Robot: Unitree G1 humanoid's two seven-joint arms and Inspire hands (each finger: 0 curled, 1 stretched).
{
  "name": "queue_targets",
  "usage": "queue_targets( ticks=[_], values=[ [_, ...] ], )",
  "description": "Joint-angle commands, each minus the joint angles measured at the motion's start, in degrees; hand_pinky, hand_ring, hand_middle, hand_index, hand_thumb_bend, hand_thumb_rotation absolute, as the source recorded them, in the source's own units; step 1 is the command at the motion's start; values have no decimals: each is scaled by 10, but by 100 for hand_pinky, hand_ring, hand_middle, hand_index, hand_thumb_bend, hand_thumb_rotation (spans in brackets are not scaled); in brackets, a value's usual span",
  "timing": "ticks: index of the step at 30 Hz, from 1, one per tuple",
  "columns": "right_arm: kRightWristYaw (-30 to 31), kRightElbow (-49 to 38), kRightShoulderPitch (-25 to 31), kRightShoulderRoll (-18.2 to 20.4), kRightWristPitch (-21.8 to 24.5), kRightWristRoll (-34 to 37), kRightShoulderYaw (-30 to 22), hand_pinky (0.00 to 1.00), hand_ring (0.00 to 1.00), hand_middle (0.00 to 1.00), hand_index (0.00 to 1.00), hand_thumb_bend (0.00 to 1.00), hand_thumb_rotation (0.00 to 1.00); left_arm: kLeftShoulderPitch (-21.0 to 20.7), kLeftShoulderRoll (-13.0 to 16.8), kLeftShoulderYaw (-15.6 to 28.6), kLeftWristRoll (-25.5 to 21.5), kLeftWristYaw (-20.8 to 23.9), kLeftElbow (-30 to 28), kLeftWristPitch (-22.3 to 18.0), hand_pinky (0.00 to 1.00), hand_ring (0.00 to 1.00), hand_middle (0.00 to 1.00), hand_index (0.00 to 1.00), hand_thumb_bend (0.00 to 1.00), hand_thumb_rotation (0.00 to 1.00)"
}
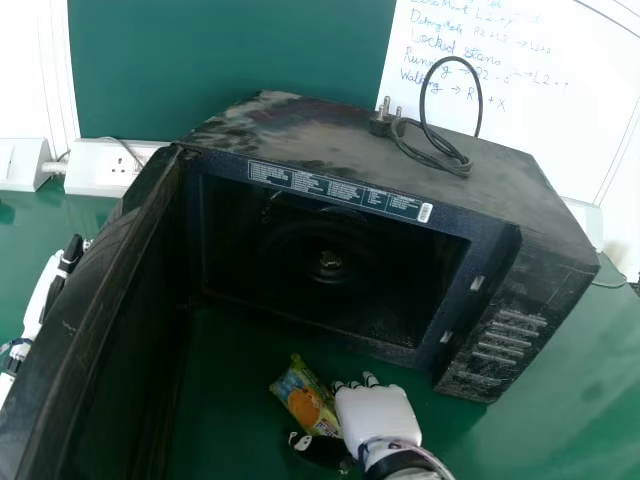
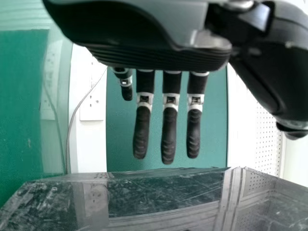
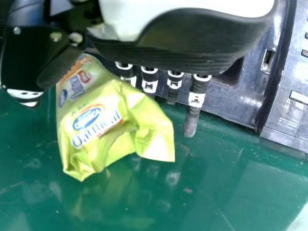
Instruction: Put biscuit inside oven
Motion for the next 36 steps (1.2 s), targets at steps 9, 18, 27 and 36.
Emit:
queue_targets(
  ticks=[9,18,27,36],
  values=[
    [-54,50,44,2,9,-21,20,67,82,89,91,93,49,2,0,-5,1,8,-13,4,30,37,43,48,52,8],
    [-81,61,52,-5,8,-44,36,71,86,92,92,90,47,-1,2,-3,0,4,-1,1,31,37,43,48,52,8],
    [-115,76,67,-4,17,-70,54,73,88,94,94,89,46,-1,2,-3,4,6,2,-5,31,37,43,48,52,8],
    [-204,105,71,-55,5,-91,66,64,72,77,79,65,24,0,2,-4,5,9,-3,-1,31,37,43,48,52,8]
  ],
)
